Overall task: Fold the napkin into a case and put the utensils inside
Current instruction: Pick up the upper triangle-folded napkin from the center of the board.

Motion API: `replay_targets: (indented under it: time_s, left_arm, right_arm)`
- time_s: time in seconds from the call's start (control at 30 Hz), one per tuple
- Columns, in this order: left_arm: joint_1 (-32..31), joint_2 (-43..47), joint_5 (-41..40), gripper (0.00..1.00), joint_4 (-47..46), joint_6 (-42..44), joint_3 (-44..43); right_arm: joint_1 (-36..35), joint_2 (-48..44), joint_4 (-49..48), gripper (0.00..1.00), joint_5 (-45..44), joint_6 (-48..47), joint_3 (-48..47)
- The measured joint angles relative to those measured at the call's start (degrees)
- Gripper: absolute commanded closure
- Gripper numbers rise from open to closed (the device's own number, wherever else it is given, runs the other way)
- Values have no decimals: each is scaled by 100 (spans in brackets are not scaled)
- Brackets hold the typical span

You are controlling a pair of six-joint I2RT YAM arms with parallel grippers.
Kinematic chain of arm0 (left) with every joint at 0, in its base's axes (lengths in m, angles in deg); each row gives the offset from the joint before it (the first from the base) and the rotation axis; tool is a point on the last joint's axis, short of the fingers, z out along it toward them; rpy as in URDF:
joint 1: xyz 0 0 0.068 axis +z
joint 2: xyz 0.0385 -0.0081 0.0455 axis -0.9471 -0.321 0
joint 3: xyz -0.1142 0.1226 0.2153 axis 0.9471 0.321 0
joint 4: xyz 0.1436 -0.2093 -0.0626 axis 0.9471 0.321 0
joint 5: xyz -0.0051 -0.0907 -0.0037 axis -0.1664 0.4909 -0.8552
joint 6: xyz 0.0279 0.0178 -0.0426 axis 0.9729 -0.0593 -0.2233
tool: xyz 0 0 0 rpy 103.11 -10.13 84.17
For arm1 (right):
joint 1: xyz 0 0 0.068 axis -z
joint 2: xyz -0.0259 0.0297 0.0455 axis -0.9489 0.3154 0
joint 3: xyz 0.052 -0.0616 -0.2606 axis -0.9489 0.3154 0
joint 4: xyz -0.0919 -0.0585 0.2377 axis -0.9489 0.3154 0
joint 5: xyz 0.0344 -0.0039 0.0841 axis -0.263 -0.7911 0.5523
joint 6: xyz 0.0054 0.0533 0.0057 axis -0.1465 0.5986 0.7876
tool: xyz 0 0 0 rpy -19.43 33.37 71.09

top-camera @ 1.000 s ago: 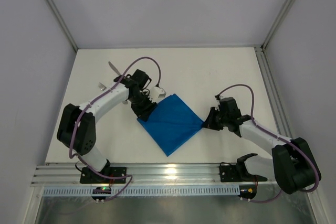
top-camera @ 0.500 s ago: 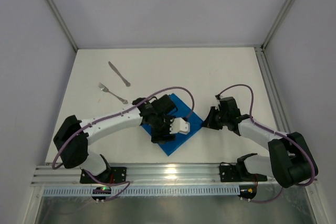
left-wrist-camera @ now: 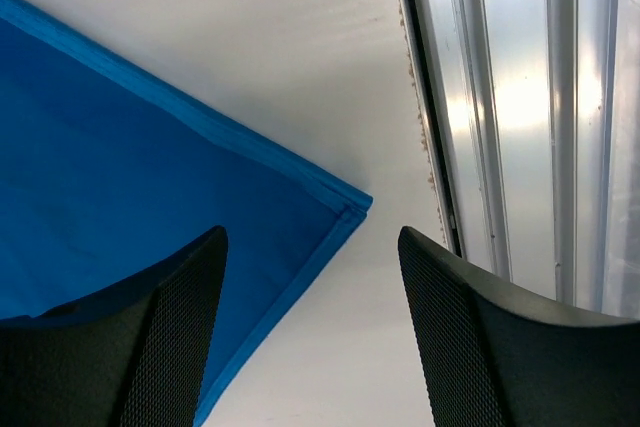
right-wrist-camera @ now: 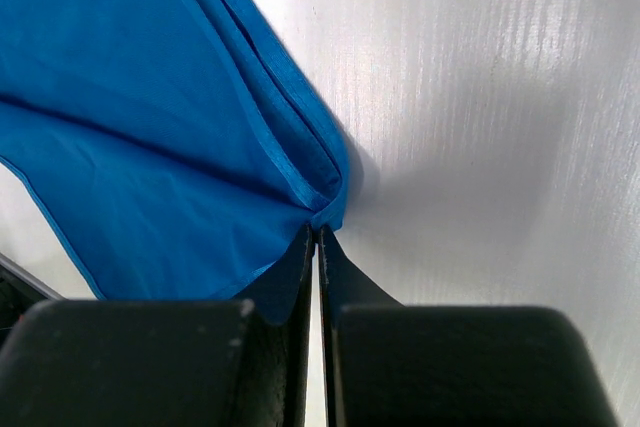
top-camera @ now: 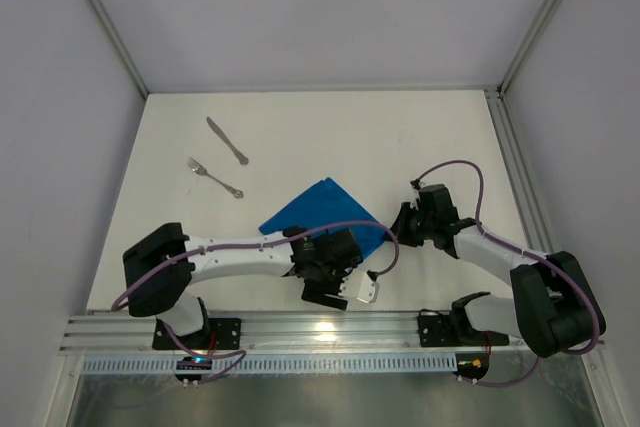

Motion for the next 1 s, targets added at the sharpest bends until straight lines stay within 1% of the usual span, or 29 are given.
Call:
replay_targets:
  time_s: [0.17, 0.37, 0.47, 0.53, 0.57, 0.6, 0.77, 0.83, 0.9, 0.93, 0.97, 1.0]
  left_arm:
    - [-114, -155, -48, 31, -376, -85, 142]
    - [-144, -295, 162, 32, -376, -76, 275]
    - [-149, -393, 138, 35, -387, -76, 284]
    - [-151, -450, 63, 42, -442, -85, 286]
    - [-155, -455, 2, 51, -485, -85, 289]
    - [-155, -468, -48, 54, -525, -101, 289]
    - [-155, -472, -236, 69, -688, -107, 317]
    - [-155, -470, -293, 72, -741, -103, 332]
    - [-162, -468, -345, 80, -796, -92, 348]
    - [-164, -468, -367, 87, -820, -98, 352]
    - [-164, -468, -409, 91, -859, -105, 361]
    - [-164, -468, -444, 97, -901, -94, 367]
  right_arm:
    - [0, -2, 2, 96, -4, 2, 26]
    - [0, -2, 0, 96, -4, 2, 28]
    - [0, -2, 0, 96, -4, 2, 28]
    - [0, -2, 2, 96, -4, 0, 28]
    - [0, -2, 0, 96, -4, 0, 26]
    - [0, -4, 2, 96, -4, 0, 28]
    - [0, -31, 7, 96, -2, -20, 26]
    - [0, -33, 9, 96, 0, -26, 26]
    - [0, -33, 11, 96, 2, -35, 26]
    - [0, -33, 11, 96, 0, -42, 26]
    - [0, -33, 11, 96, 2, -46, 26]
    - [0, -33, 11, 96, 9, -48, 26]
